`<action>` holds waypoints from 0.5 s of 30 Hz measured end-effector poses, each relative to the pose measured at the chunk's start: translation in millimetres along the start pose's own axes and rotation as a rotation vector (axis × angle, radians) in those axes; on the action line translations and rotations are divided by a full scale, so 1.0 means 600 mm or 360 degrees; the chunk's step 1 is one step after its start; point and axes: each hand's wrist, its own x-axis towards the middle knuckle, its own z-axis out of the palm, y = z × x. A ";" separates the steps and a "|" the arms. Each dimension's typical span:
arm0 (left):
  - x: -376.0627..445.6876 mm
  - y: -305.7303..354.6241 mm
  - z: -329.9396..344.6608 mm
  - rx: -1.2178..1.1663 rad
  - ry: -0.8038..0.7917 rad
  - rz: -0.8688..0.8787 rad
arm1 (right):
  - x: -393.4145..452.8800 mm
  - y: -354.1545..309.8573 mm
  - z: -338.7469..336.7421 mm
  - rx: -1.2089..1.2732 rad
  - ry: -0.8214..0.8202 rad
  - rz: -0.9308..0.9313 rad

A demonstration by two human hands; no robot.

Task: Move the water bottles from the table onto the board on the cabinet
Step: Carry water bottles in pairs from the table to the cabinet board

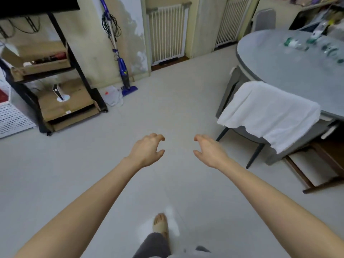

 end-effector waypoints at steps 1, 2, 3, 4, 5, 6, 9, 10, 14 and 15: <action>0.047 -0.012 -0.021 0.0034 -0.0021 0.0009 | 0.045 -0.002 -0.014 -0.0042 0.0006 0.0005; 0.097 -0.023 -0.042 0.0074 -0.0030 0.0032 | 0.089 -0.001 -0.029 -0.0081 0.0033 0.0012; 0.148 -0.030 -0.063 0.0107 -0.0026 0.0056 | 0.132 0.002 -0.046 -0.0112 0.0071 0.0023; 0.197 -0.035 -0.082 0.0119 -0.0021 0.0078 | 0.171 0.006 -0.062 -0.0139 0.0105 0.0042; 0.244 -0.037 -0.099 0.0129 -0.0033 0.0099 | 0.207 0.013 -0.075 -0.0170 0.0118 0.0065; 0.289 -0.038 -0.112 0.0144 -0.0050 0.0126 | 0.241 0.022 -0.087 -0.0201 0.0124 0.0081; 0.435 -0.036 -0.138 0.0252 -0.0083 0.0232 | 0.359 0.066 -0.112 -0.0268 0.0190 0.0128; 0.487 -0.035 -0.146 0.0276 -0.0080 0.0261 | 0.404 0.083 -0.121 -0.0272 0.0209 0.0157; 0.693 -0.042 -0.170 0.0283 0.0072 0.0350 | 0.599 0.152 -0.155 -0.0280 0.0315 0.0196; 0.740 -0.045 -0.180 0.0266 0.0095 0.0340 | 0.647 0.165 -0.168 -0.0262 0.0315 0.0213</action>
